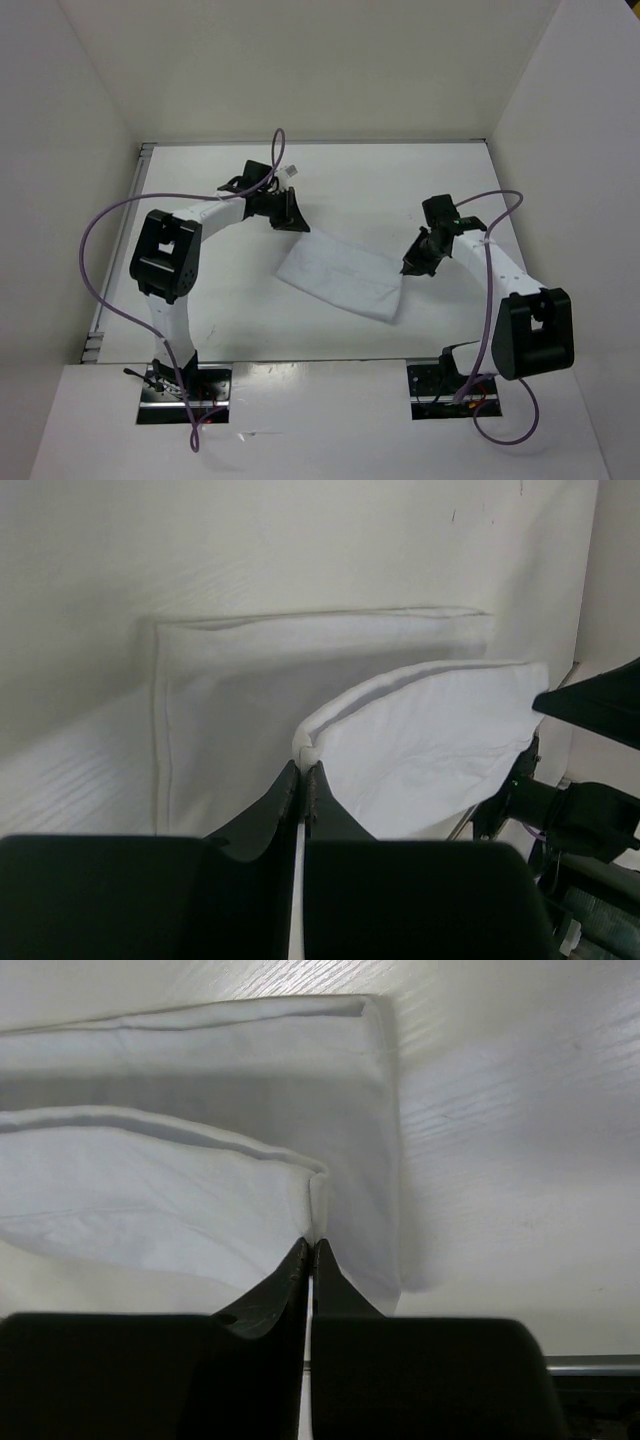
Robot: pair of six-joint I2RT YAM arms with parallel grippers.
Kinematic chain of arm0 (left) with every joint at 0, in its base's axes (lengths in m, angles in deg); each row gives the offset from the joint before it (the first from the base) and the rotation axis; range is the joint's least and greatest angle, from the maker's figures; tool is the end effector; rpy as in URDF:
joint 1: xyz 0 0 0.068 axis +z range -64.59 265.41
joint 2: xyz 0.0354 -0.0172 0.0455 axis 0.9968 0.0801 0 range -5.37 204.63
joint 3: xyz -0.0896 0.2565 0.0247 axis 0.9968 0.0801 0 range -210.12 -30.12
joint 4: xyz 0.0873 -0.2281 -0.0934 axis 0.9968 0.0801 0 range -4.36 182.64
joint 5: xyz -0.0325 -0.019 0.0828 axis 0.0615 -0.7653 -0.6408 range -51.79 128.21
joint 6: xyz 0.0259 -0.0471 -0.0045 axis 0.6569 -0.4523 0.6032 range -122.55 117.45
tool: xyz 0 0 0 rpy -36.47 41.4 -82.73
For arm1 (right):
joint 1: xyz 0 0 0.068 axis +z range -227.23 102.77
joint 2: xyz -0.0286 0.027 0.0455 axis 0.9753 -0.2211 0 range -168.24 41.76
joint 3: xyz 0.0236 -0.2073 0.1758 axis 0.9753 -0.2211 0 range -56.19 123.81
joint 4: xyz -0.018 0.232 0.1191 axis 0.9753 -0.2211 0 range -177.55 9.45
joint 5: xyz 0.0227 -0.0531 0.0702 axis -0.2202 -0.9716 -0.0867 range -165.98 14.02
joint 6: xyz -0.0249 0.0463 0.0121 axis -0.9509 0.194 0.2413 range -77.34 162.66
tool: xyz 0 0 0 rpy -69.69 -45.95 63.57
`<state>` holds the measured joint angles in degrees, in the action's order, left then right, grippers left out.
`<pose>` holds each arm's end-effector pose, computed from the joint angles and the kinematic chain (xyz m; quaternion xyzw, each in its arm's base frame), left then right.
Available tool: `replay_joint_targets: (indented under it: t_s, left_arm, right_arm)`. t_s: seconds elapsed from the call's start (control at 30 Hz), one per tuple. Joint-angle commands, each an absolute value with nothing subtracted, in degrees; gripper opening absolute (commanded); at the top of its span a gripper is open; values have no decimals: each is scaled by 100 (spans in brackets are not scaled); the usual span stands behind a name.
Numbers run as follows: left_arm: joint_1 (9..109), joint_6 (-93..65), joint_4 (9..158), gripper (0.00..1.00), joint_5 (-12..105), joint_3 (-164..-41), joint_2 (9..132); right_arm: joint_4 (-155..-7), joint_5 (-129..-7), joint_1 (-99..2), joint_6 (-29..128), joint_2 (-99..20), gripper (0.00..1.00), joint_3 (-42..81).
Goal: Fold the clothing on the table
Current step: Fold the skirt
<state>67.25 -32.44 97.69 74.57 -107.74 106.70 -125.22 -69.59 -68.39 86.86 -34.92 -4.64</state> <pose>0.3981 -0.1528 0.1945 0.0248 0.8896 -0.4080 0.2036 0.2406 0.0414 0.2180 0.2893 0.9395 0.1273 0.1321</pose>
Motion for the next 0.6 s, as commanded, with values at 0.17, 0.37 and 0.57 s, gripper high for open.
replay_joint_targets:
  t_s: [0.17,0.37,0.57]
  left_arm:
    - [6748,-2989,9610,0,7539,-11607,11231]
    - [6748,-2989,9671,0,7617,-11888,11503]
    - [6800,-3217,8767,50,7679,-11888,11645]
  right_arm:
    - [-12283,-7281,-6888,8599,-3935,0,-187]
    - [-12169,-7343,-6941,8599,-4121,0,-187]
    - [-11984,-7607,-7002,8713,-4174,47,-82]
